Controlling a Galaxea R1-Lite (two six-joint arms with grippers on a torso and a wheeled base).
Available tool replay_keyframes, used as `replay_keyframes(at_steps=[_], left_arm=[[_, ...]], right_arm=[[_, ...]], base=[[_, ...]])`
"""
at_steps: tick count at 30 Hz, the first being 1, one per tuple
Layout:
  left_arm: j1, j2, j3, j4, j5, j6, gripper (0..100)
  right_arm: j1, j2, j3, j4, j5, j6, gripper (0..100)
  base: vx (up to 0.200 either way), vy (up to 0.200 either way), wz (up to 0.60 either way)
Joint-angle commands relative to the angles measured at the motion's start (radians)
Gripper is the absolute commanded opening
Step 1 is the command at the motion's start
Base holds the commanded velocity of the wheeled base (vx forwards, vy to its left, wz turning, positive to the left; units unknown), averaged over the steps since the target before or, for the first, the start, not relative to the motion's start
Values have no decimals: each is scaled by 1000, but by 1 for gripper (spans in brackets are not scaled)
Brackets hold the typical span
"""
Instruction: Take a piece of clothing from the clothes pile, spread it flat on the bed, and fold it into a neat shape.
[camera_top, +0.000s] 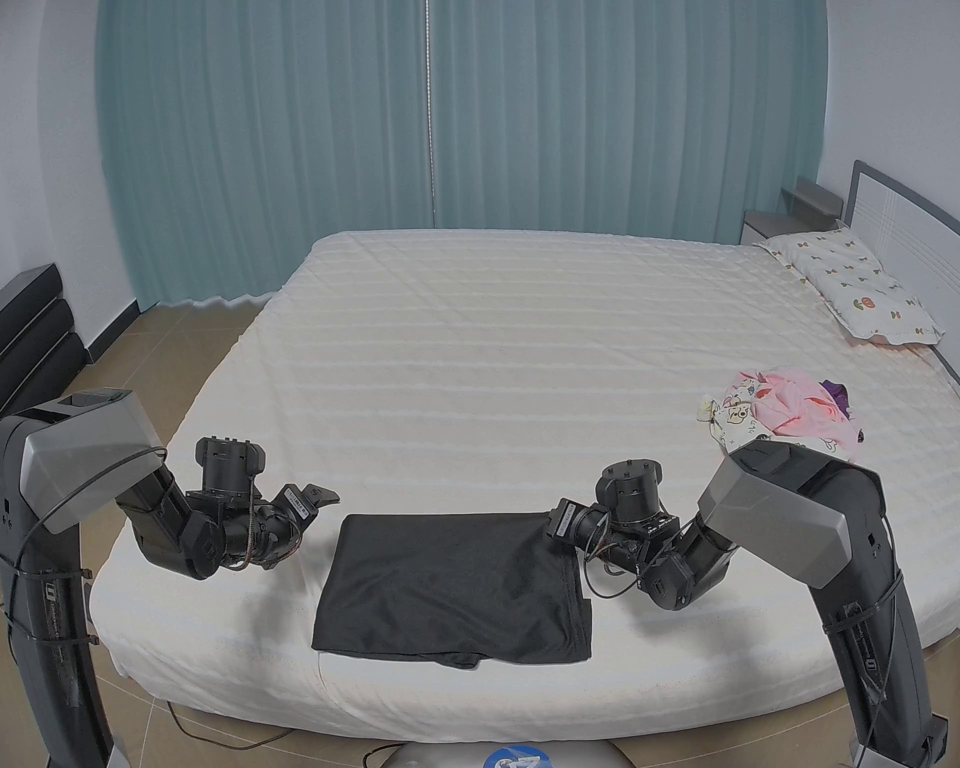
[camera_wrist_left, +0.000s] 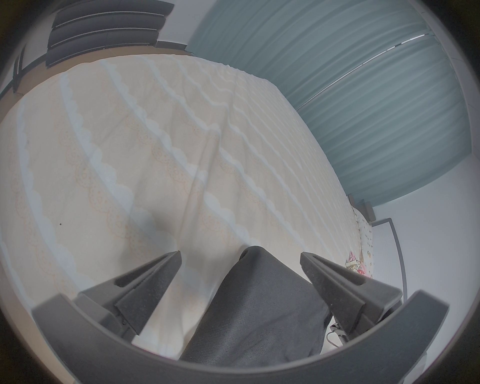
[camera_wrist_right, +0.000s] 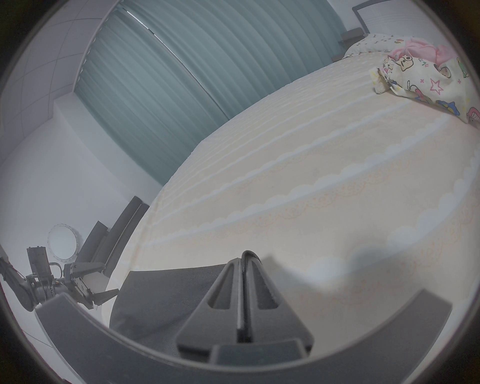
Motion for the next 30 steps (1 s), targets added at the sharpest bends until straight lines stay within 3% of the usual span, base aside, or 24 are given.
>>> replay_keyframes(at_steps=[1,2,10,15,21,26,30], left_arm=[[0,1,-1,0,0,0,100],[0,1,-1,0,0,0,100],[0,1,-1,0,0,0,100],[0,-47,21,0,0,0,100],[-41,-267,88,-2,14,18,100],[-72,-542,116,44,31,75,100],[-74,-691,136,150,81,153,100]], right_arm=[[-10,2,5,1,-1,4,0],[-10,0,7,0,-1,9,100],[-13,-17,31,-63,-7,25,100],[-62,-155,136,-82,-4,22,100],[-107,-425,358,-116,10,22,100],[-108,-767,639,-162,10,9,100],[-110,-968,769,-155,-3,-83,100]], base=[[0,0,0],[0,0,0],[0,0,0],[0,0,0],[0,0,0],[0,0,0],[0,0,0]])
